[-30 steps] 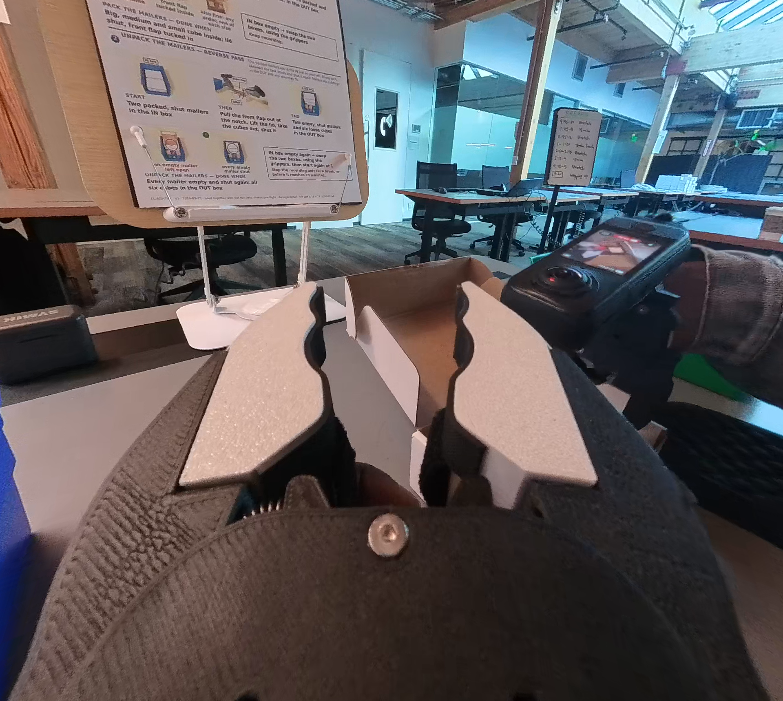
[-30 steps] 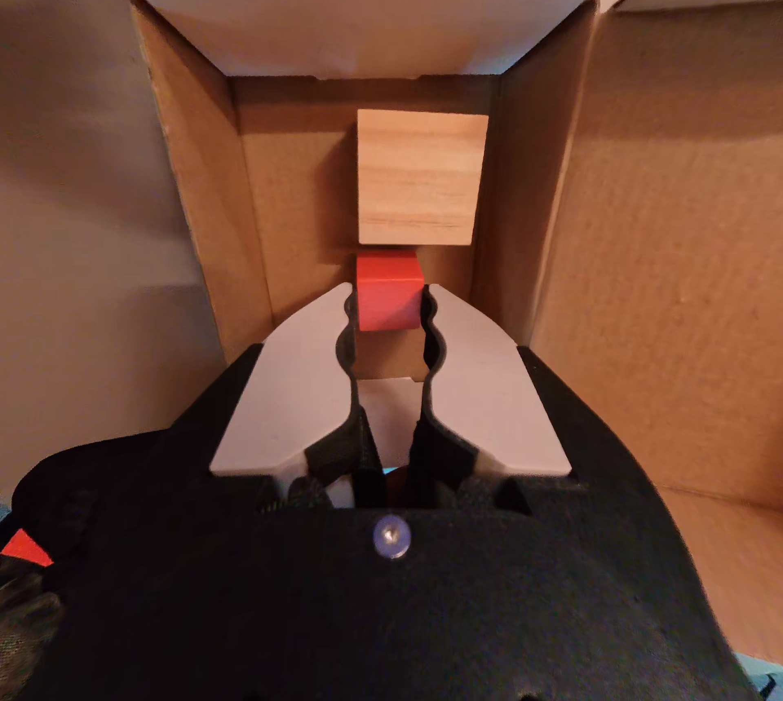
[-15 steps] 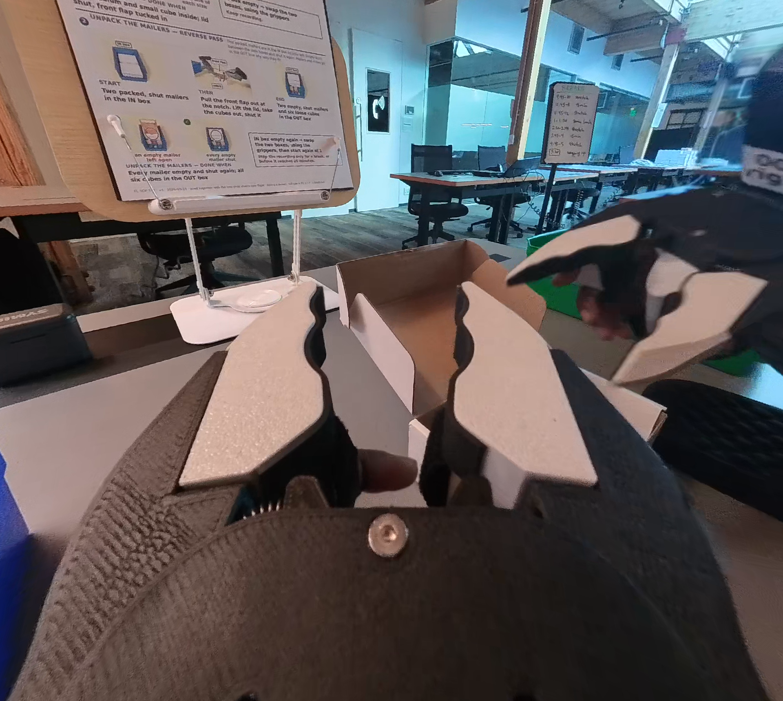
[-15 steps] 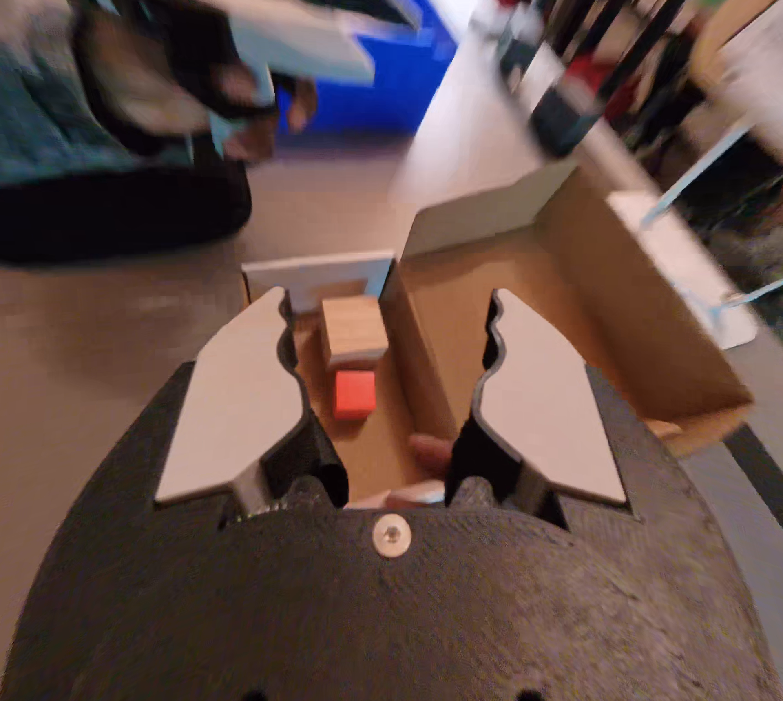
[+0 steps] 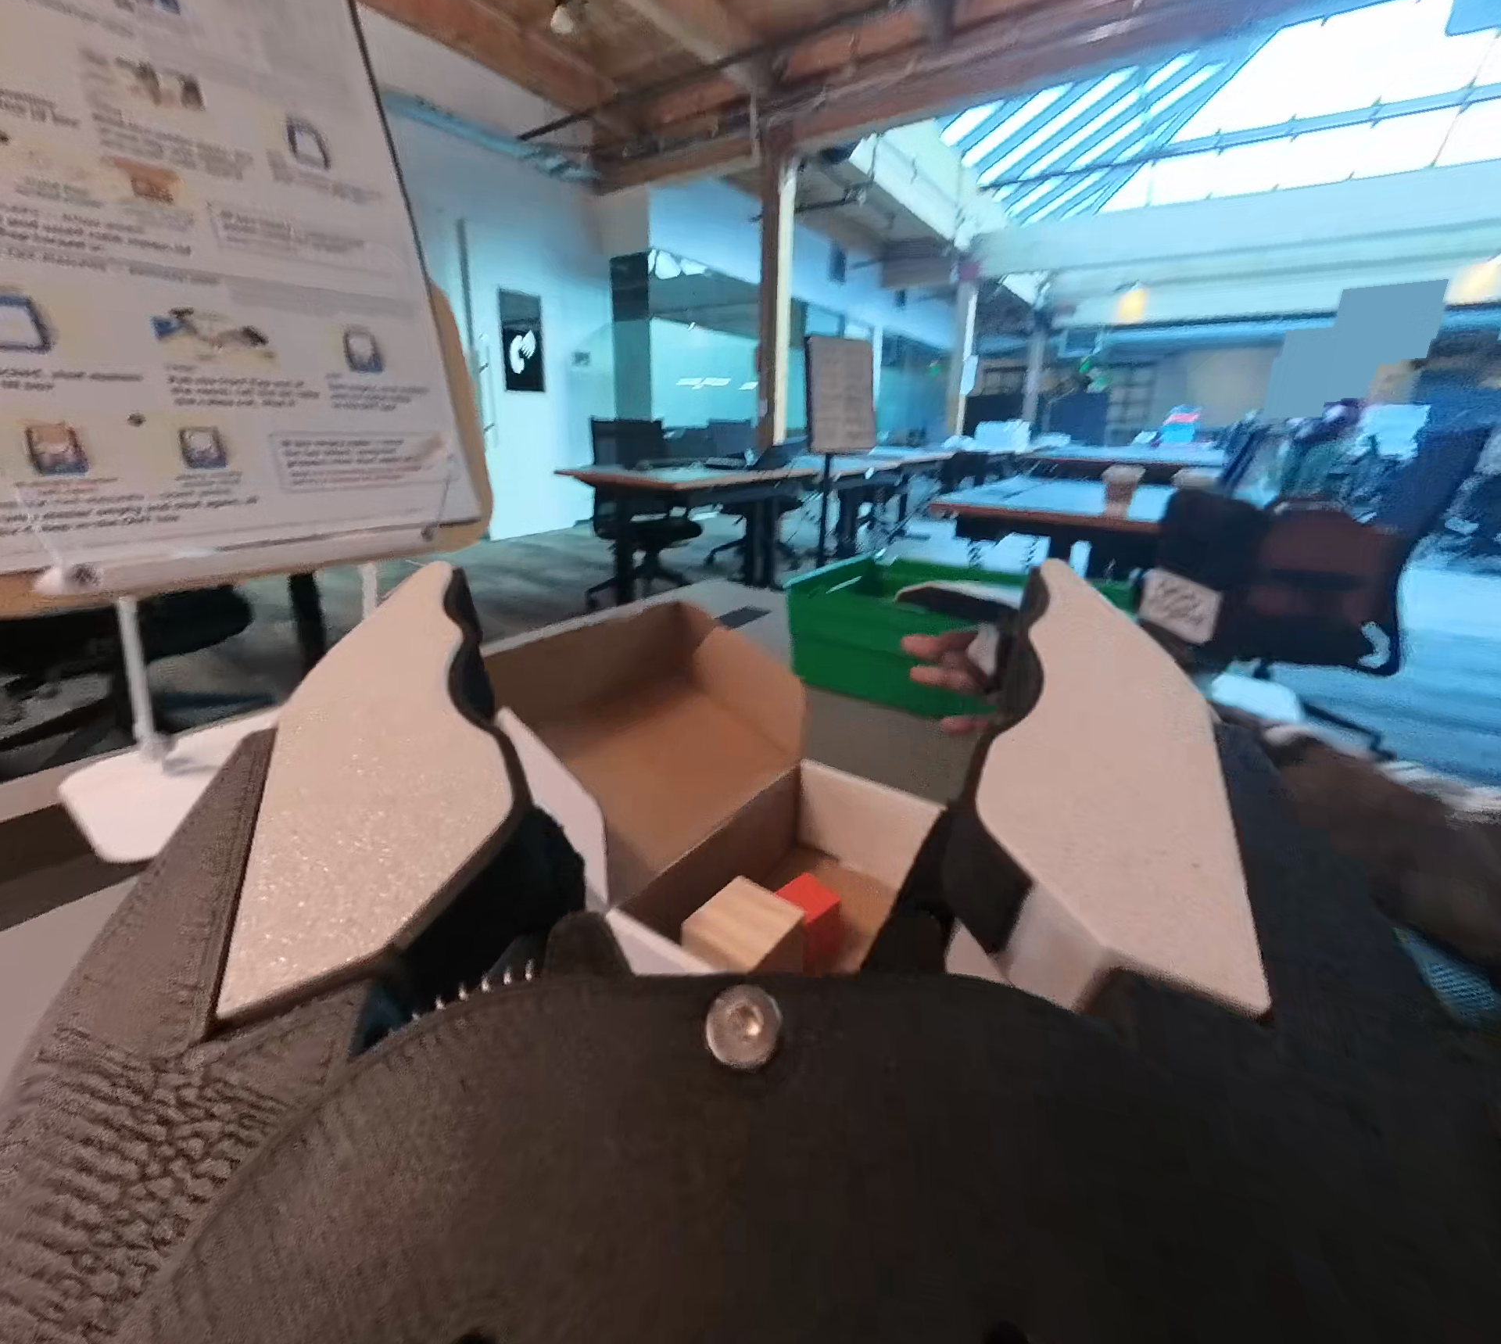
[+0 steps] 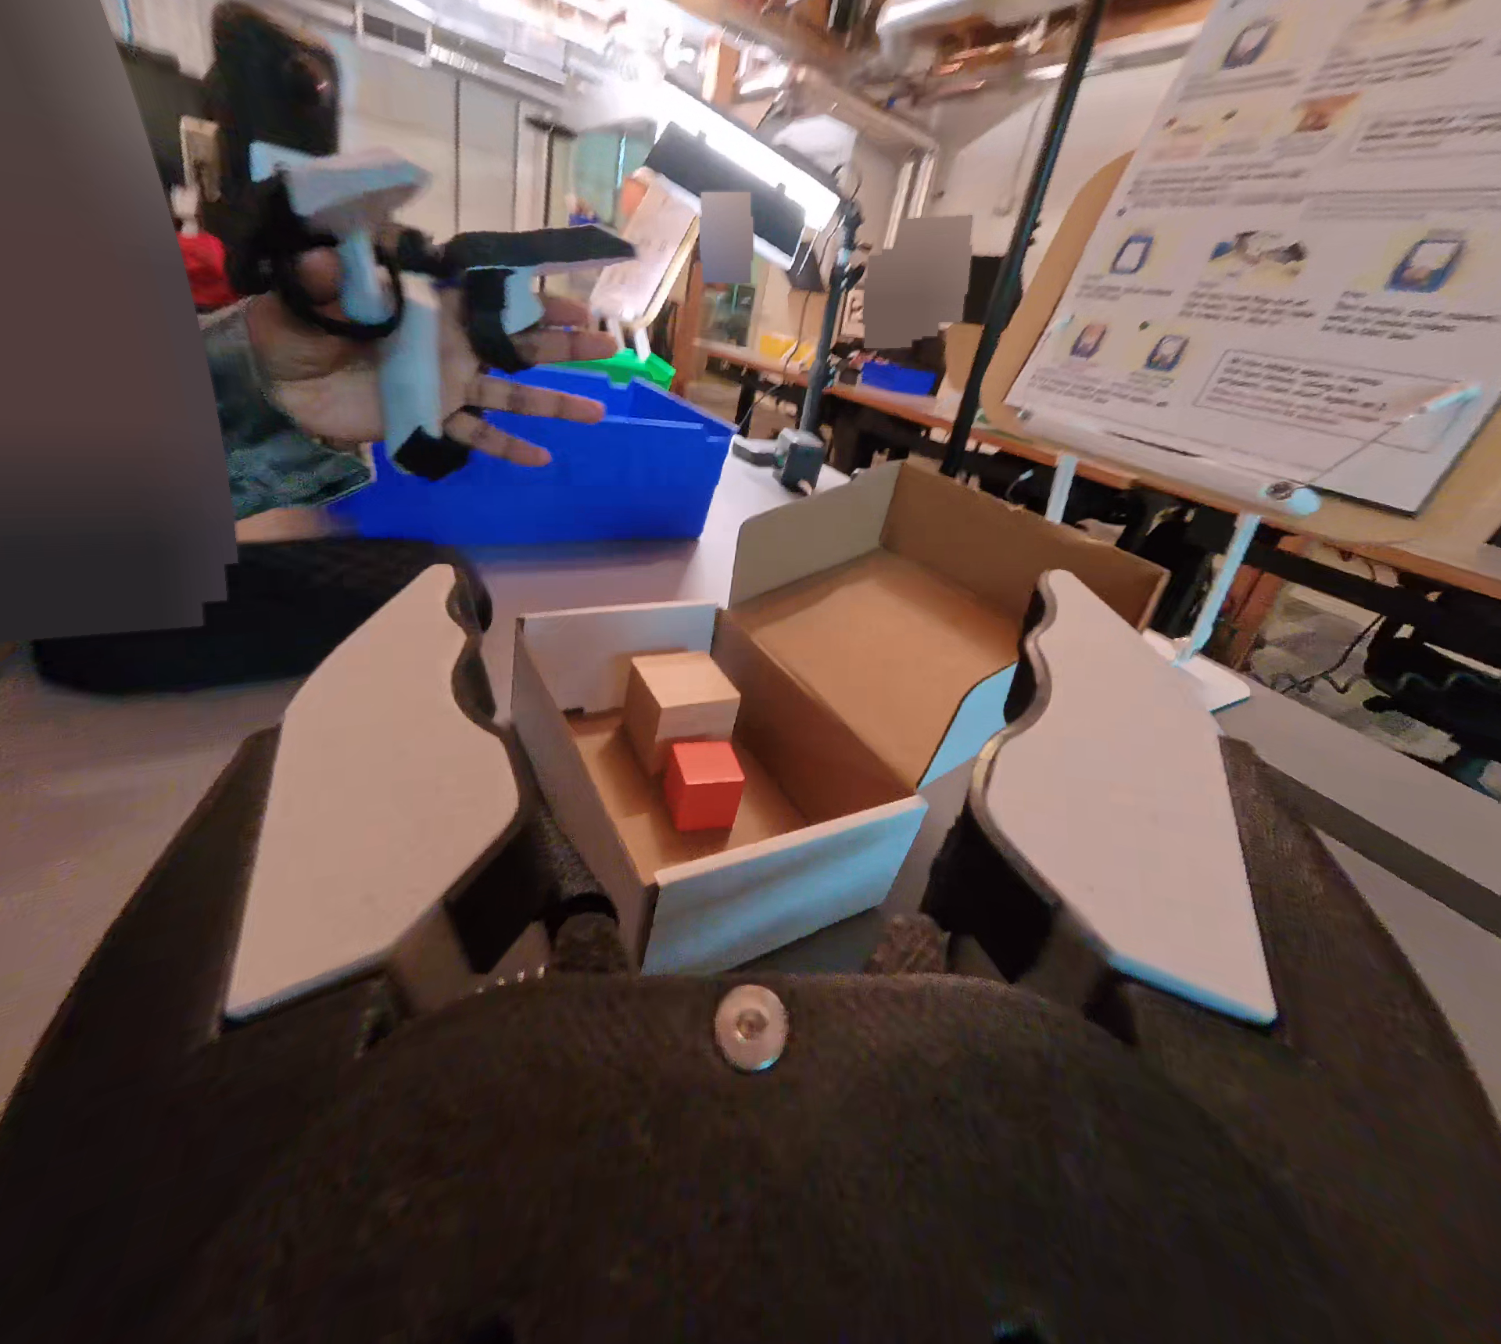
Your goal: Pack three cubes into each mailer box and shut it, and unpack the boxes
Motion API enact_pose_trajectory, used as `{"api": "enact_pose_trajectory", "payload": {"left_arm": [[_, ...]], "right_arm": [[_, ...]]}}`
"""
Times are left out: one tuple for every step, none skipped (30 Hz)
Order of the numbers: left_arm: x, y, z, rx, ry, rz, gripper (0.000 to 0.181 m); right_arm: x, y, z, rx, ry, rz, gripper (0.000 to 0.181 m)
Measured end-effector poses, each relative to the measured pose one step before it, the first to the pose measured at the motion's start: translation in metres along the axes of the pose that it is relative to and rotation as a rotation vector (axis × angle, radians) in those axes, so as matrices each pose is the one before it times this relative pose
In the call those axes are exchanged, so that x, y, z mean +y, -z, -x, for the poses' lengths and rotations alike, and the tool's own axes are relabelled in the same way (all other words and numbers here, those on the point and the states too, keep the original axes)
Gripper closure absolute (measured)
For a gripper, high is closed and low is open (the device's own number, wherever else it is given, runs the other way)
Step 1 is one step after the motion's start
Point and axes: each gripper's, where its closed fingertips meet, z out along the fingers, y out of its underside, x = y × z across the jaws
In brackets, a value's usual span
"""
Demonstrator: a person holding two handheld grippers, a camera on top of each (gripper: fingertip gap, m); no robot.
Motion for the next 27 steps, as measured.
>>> {"api": "enact_pose_trajectory", "payload": {"left_arm": [[-0.01157, 0.00605, -0.0045, 0.0203, 0.0158, -0.0188, 0.059], [-0.00975, 0.00685, -0.00426, 0.018, 0.0047, 0.008, 0.06], [-0.00806, 0.00878, -0.00383, 0.0077, -0.0187, 0.0293, 0.062], [-0.00569, 0.0114, -0.00231, -0.0064, -0.0563, 0.0505, 0.062], [-0.00296, 0.01425, 0.00286, -0.0362, -0.0938, 0.0671, 0.062], [0.00008, 0.01673, 0.01024, -0.0703, -0.1049, 0.0745, 0.064], [0.00315, 0.01747, 0.01364, -0.0736, -0.0788, 0.0746, 0.065], [0.0061, 0.01686, 0.01186, -0.0415, -0.0334, 0.0712, 0.065], [0.00836, 0.01582, 0.00848, -0.0064, 0.0136, 0.0686, 0.063], [0.01018, 0.01432, 0.00803, 0.0015, 0.0412, 0.0667, 0.064], [0.01189, 0.01225, 0.01086, -0.0166, 0.0422, 0.065, 0.064], [0.01505, 0.00969, 0.01385, -0.036, 0.028, 0.0769, 0.069], [0.01921, 0.00619, 0.01504, -0.0428, 0.0183, 0.0979, 0.074], [0.02247, 0.00211, 0.01491, -0.0416, 0.021, 0.1137, 0.077], [0.02447, -0.00202, 0.01237, -0.0235, 0.0222, 0.1289, 0.08], [0.02374, -0.00578, 0.00974, -0.0066, 0.0186, 0.1332, 0.081], [0.02113, -0.00854, 0.00628, 0.0131, 0.0125, 0.1288, 0.083], [0.01818, -0.00987, 0.00276, 0.0336, 0.0047, 0.1217, 0.084], [0.01365, -0.01007, 0.00147, 0.0385, 0.0067, 0.1014, 0.086], [0.00893, -0.0091, 0.00204, 0.0326, 0.0106, 0.0774, 0.088], [0.00472, -0.00745, 0.00407, 0.0169, 0.0162, 0.0545, 0.09], [0.00223, -0.00562, 0.00549, 0.0037, 0.02, 0.0376, 0.093], [0.00055, -0.00435, 0.00597, -0.0033, 0.025, 0.0258, 0.096], [-0.00039, -0.00325, 0.00456, 0.0006, 0.0269, 0.0169, 0.099], [-0.00111, -0.00265, 0.00298, 0.0064, 0.0213, 0.0081, 0.103], [-0.00099, -0.00273, 0.00148, 0.0108, 0.0168, 0.0038, 0.109], [-0.00024, -0.00324, 0.00041, 0.0129, 0.0144, 0.0047, 0.112]], "right_arm": [[-0.00251, 0.00124, -0.00318, 0.02, -0.0182, -0.0223, 0.057], [-0.00101, 0.00049, -0.00388, 0.0192, -0.0167, -0.0103, 0.057], [-0.00044, 0.00033, -0.00287, 0.0118, -0.0118, -0.002, 0.057], [-0.00175, 0.0007, -0.00115, 0.0042, -0.0074, -0.0092, 0.057], [-0.00248, 0.00076, -0.00074, 0.0052, -0.0034, -0.0154, 0.057], [-0.00138, 0.00047, -0.0012, 0.0084, -0.0005, -0.0087, 0.057], [0.00064, -0.00013, -0.00025, 0.0014, -0.0013, 0.0025, 0.057], [0.00125, -0.00042, 0.00049, -0.0038, -0.0039, 0.0061, 0.058], [0.00145, -0.00047, 0.00079, -0.0044, -0.0051, 0.0055, 0.058], [0.00171, -0.00067, 0.00097, -0.0048, -0.0069, 0.007, 0.058], [0.0018, -0.00066, 0.00064, -0.0038, -0.0085, 0.0067, 0.058], [0.00168, -0.00069, 0.00033, -0.0016, -0.0084, 0.0066, 0.058], [0.00136, -0.00052, 0.0, 0.0003, -0.0042, 0.0056, 0.058], [0.00062, -0.00038, -0.00005, 0.0009, 0.0003, 0.0024, 0.058], [0.00013, -0.0002, 0.00006, 0.0013, 0.0008, 0.0001, 0.058], [0.00028, -0.00005, -0.00019, 0.0016, -0.001, 0.0004, 0.058], [0.00019, -0.00007, -0.00029, 0.0027, -0.0017, 0.0005, 0.058], [0.00017, 0.00013, -0.00034, 0.0022, -0.0008, 0.0006, 0.058], [-0.00008, 0.00016, -0.00006, 0.0004, -0.0007, -0.0004, 0.058], [-0.00029, 0.00022, -0.00007, -0.0002, -0.0017, -0.0018, 0.058], [0.0, 0.00014, -0.00016, 0.001, -0.0017, -0.0006, 0.058], [-0.00005, 0.00011, -0.00019, 0.0015, 0.0009, -0.0002, 0.058], [0.00008, 0.00012, -0.00015, 0.0009, 0.003, 0.0009, 0.058], [0.00006, -0.00013, 0.00018, -0.0002, 0.0031, 0.0012, 0.058], [0.00011, -0.00007, 0.00038, -0.0007, 0.0039, 0.001, 0.058], [0.0003, -0.0002, 0.00053, -0.0008, 0.0059, 0.0024, 0.058], [0.00026, -0.00026, 0.00074, -0.0021, 0.0069, 0.0028, 0.058]]}}
